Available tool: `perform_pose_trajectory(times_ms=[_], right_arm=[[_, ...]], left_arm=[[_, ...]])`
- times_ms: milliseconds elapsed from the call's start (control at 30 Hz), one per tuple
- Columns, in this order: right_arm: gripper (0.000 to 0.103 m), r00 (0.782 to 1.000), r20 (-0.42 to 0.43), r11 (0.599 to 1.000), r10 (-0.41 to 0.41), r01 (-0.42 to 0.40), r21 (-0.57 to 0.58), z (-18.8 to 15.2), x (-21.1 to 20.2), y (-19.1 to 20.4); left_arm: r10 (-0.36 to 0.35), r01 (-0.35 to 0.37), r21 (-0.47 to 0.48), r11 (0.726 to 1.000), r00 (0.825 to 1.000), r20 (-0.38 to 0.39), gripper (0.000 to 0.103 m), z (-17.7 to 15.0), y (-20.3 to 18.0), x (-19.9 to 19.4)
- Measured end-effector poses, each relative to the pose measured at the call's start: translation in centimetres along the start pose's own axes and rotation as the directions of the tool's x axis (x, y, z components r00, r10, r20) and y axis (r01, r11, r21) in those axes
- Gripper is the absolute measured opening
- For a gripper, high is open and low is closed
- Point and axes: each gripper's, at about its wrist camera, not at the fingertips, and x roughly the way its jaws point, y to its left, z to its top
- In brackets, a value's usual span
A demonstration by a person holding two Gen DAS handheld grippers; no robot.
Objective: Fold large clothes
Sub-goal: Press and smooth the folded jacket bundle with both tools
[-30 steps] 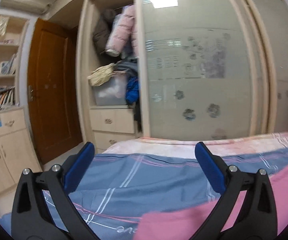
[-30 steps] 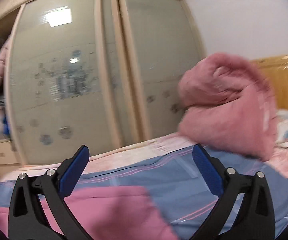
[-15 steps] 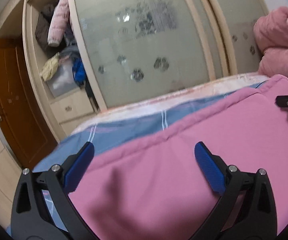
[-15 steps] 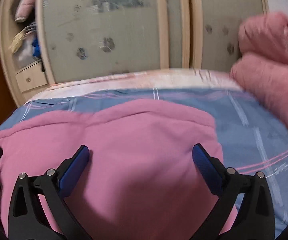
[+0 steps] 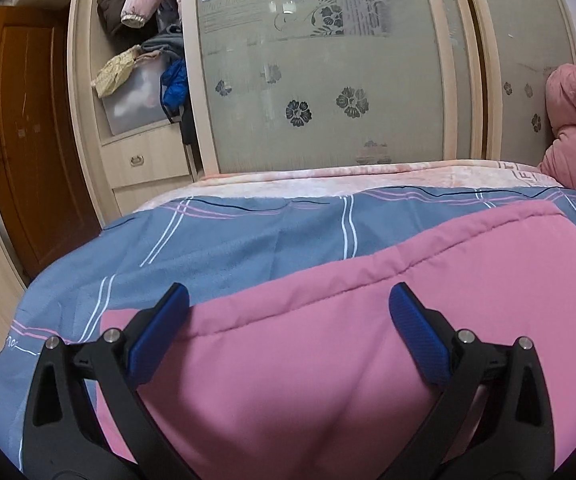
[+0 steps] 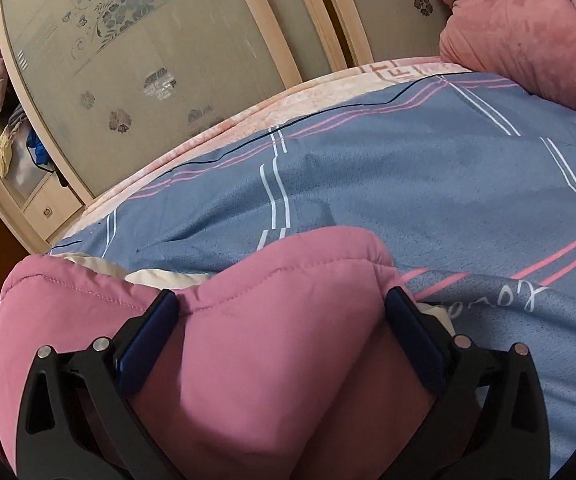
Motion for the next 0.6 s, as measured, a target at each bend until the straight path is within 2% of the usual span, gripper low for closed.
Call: perform_pose_trajectory(times_ms=[133, 200, 233, 300, 367, 433, 533, 600], right_arm=[[0.102, 1.000, 0.026, 1.000, -0.008, 0.008, 0.005, 0.2, -1.3, -0.4], [0.102, 0.988, 0.152, 1.000, 0.015, -0.018, 0.016, 0.2, -4.5, -0.6], [0.102, 0.968, 0.249, 0.999, 0.020, -0.028, 0.027, 0.0, -7.4, -0.9], [0.102, 0.932, 0.361, 0.997, 0.035, -0.058, 0.052, -1.3, -12.7, -1.9], [0.102, 0.921, 0.376, 0.990, 0.104, -0.130, 0.046, -3.5, -17.6, -3.5], [0.102, 0.918, 0.374, 0.988, 0.132, -0.153, 0.028, -6.1, -21.2, -5.0], [0.102, 0.926, 0.363, 0.992, 0.106, -0.122, 0.022, -11.2, -26.6, -8.0], [0.102, 0.934, 0.352, 0.995, 0.064, -0.085, 0.043, -14.0, -29.3, -9.4]], left_arm=[[0.027, -0.027, 0.008, 1.000, 1.000, 0.000, 0.101, -0.2, -0.1, -0.6], [0.053, -0.053, 0.018, 0.998, 0.999, 0.007, 0.101, -0.2, -0.2, -1.6], [0.050, -0.050, 0.019, 0.999, 0.999, 0.022, 0.101, -0.1, 0.0, -2.4], [0.057, -0.057, -0.006, 0.998, 0.993, 0.105, 0.101, 0.0, 1.1, -6.1], [0.046, -0.036, -0.053, 0.998, 0.981, 0.187, 0.101, -0.6, 2.7, -10.9], [0.030, -0.012, -0.081, 0.997, 0.974, 0.223, 0.101, -1.9, 4.2, -15.1], [0.022, 0.004, -0.117, 0.993, 0.974, 0.226, 0.101, -6.2, 6.5, -22.1], [0.021, 0.009, -0.134, 0.991, 0.975, 0.223, 0.101, -8.4, 7.2, -25.0]])
